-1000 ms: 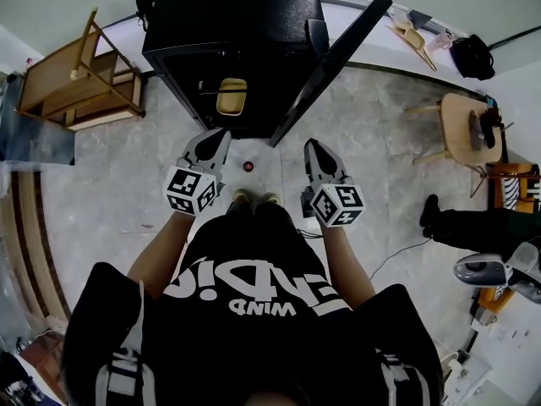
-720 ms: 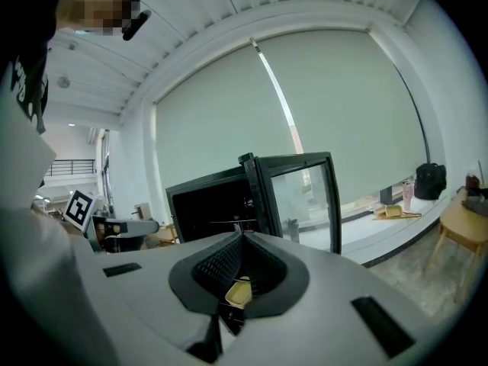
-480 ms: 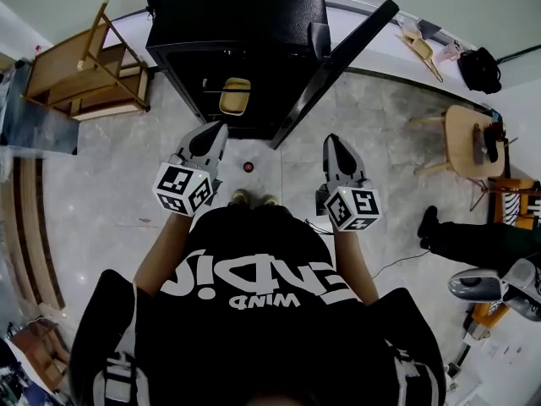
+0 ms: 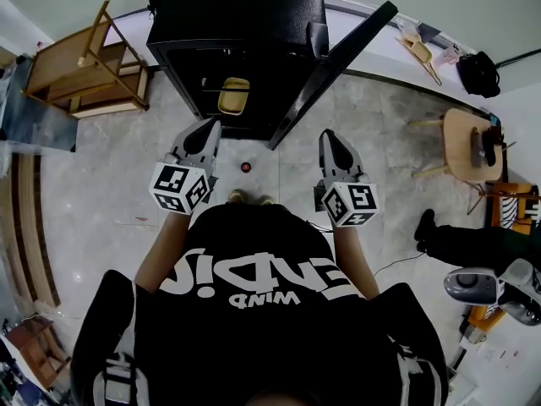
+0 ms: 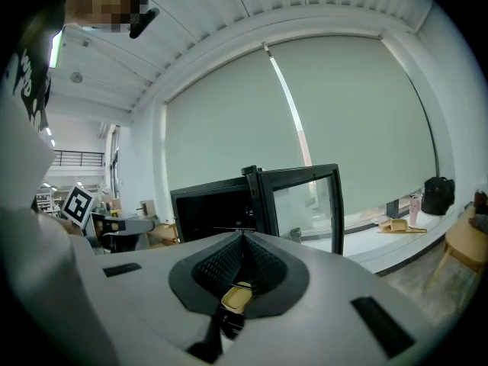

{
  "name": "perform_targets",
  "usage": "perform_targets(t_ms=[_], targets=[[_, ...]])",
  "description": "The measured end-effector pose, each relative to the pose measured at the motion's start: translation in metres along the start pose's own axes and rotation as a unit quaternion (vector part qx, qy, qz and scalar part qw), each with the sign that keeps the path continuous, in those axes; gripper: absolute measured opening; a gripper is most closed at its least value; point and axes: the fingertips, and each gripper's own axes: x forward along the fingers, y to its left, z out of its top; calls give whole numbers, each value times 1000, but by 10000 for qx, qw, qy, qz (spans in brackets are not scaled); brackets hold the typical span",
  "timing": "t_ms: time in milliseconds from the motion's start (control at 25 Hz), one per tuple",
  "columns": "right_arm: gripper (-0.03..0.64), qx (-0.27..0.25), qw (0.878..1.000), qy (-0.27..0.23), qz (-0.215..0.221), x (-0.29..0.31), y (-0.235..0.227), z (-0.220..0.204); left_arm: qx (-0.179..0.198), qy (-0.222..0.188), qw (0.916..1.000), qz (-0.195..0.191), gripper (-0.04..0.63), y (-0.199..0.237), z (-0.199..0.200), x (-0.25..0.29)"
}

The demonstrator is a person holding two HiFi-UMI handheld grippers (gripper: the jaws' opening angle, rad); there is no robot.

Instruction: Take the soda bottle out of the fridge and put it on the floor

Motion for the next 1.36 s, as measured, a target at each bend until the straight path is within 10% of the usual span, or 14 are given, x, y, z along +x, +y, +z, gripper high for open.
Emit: perform_targets(t_ms=[1360], targets=[[21, -47, 9997, 130, 225, -21, 18, -7, -8, 223, 9998, 4, 6, -15, -13, -14]])
